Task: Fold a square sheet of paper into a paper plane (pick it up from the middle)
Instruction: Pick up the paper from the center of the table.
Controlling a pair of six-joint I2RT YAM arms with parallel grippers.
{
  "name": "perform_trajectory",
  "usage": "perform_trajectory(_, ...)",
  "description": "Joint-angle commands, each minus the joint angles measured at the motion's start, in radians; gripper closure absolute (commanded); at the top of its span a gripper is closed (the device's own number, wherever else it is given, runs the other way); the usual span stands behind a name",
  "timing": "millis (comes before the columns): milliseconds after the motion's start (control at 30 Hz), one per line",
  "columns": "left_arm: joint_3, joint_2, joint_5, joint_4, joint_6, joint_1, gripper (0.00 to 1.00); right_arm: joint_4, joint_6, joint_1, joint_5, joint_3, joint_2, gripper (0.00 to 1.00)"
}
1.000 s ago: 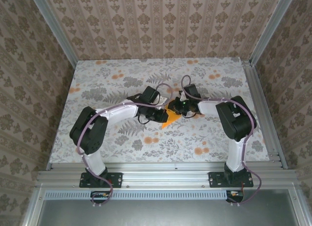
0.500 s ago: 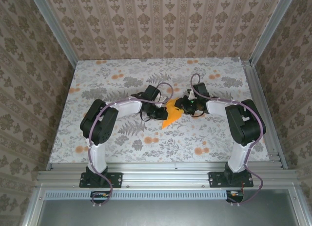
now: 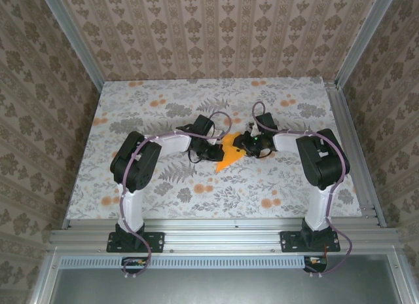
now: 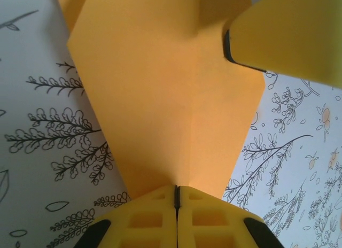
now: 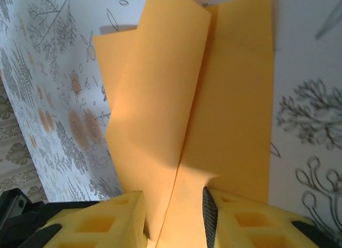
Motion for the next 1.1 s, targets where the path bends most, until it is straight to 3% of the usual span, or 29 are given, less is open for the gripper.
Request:
perform_trajectory(0,-0.014,0.018,0.017,0.005,0.015,0.010,0.95,-0.035,-0.022,0.013,-0.011,0.042,0.037,0.63)
perform_trajectory(733,-0.053,0.021,0.032,0.010,0.038,0.029,1.00,-0.192,-0.062,0.053,0.074,0.213,0.112,0.62)
perform_trajectory(1067,-0.060,0.033,0.034,0.007,0.053,0.034,1.00,-0.089,-0.043,0.064,0.003,0.211,0.120,0.64)
